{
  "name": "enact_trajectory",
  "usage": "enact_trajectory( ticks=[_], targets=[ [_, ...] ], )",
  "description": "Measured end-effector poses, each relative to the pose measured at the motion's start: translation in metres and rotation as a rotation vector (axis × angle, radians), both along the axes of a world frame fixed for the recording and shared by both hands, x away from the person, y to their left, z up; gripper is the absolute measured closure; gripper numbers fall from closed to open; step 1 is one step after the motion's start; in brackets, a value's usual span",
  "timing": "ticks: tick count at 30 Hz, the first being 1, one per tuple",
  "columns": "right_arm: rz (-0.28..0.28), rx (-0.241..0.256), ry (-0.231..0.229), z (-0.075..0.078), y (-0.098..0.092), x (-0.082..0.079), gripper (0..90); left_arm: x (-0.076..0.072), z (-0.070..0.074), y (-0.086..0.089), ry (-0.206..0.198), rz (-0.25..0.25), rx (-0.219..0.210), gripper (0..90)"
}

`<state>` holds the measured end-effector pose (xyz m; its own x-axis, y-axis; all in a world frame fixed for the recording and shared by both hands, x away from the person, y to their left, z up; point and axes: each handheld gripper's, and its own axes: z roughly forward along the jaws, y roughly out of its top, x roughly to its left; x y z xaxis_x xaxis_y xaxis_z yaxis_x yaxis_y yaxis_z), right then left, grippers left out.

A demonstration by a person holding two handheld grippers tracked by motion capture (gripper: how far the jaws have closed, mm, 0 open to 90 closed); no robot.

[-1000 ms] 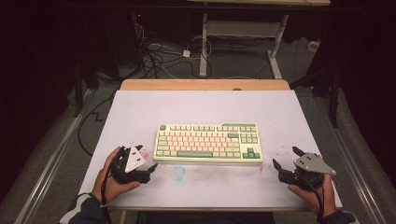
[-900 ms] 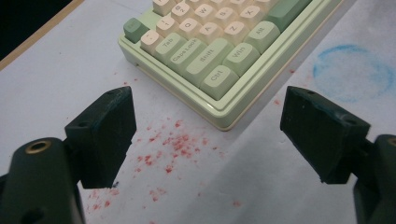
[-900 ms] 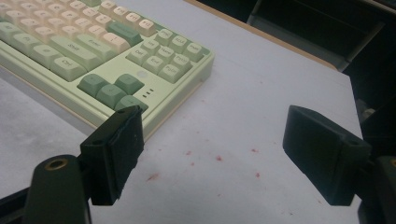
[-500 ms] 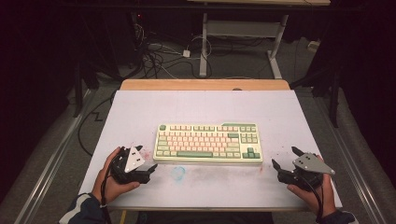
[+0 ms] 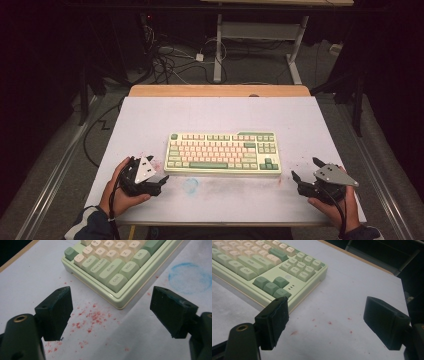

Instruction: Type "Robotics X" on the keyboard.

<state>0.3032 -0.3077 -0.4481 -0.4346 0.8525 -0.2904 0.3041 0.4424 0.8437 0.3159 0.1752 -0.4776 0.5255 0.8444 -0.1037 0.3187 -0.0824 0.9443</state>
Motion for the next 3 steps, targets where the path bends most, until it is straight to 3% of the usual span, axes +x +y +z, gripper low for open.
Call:
enact_trajectory(
  ticks=[3],
  targets=[
    [-0.003, 0.0, 0.002, -0.0006, -0.001, 0.0004, 20.8, 0.0008, -0.0001, -0.0011, 0.001, -0.002, 0.0, 17.4]
  ],
)
